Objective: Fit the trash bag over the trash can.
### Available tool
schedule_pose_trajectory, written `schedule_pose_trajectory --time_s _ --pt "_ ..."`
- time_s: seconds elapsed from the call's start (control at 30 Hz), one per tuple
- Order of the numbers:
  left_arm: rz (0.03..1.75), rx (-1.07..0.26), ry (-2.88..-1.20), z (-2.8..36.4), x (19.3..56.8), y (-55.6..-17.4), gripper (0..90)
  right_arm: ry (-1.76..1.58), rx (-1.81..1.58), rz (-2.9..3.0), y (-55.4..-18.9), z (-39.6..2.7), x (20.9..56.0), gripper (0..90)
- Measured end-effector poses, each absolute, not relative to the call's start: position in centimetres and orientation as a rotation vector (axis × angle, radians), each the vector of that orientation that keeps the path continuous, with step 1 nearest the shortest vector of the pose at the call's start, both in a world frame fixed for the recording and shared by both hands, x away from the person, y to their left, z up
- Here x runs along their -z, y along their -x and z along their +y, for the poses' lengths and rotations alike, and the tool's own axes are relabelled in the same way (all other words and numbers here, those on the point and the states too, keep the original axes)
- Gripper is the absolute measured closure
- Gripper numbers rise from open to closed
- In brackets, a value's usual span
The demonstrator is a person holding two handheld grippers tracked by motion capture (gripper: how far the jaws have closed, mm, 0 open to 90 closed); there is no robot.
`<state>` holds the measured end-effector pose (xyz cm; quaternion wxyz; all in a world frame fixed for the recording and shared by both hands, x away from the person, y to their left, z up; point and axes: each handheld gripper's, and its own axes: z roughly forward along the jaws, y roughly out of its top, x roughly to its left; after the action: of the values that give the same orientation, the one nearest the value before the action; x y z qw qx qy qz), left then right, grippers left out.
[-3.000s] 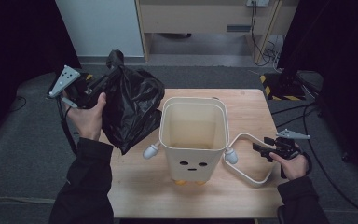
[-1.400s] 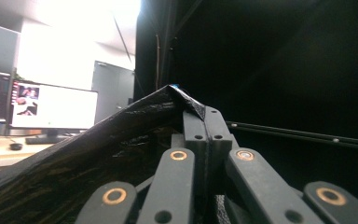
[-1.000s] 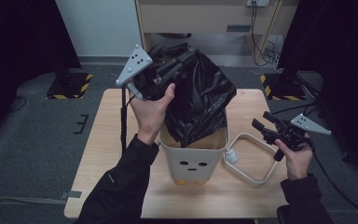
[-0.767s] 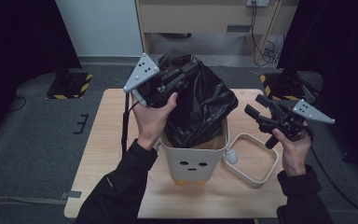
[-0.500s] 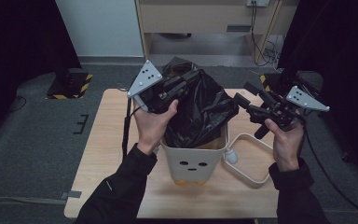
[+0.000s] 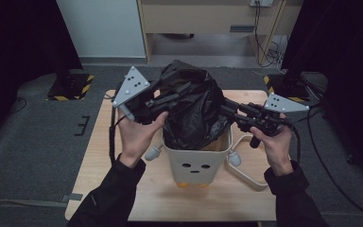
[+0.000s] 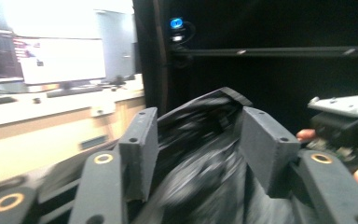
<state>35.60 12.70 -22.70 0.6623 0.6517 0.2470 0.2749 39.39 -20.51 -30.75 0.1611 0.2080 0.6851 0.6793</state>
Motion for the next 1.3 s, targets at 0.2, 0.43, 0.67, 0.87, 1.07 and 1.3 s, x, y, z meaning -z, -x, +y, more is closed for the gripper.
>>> schedule_pose_trajectory --time_s 0.2,0.43,0.67,0.87,1.07,1.3 --pt "0.595 -0.668 -1.499 16.4 24.2 -33.9 43.8 -0.596 -1.922 1.962 -39.3 -20.6 30.9 70.4" --pt "0.617 -0.513 -1.544 17.2 27.5 -35.0 83.0 -0.609 -1.949 1.943 -39.2 -21.0 30.6 77.2" --pt "0.574 -0.435 -1.585 14.9 28.6 -35.5 90.0 -0.585 -1.988 1.916 -38.7 -21.4 30.0 80.4" --pt "0.563 -0.382 -1.637 13.5 29.5 -35.7 88.6 -0.526 -1.972 1.979 -38.4 -20.4 29.7 80.5" --pt "0.591 -0.353 -1.629 14.2 30.1 -35.5 60.3 -0.486 -1.890 2.094 -38.6 -19.3 30.5 81.1" --pt "0.603 -0.478 -1.543 16.1 29.7 -34.1 41.0 -0.455 -1.795 2.162 -38.6 -18.7 30.7 78.5"
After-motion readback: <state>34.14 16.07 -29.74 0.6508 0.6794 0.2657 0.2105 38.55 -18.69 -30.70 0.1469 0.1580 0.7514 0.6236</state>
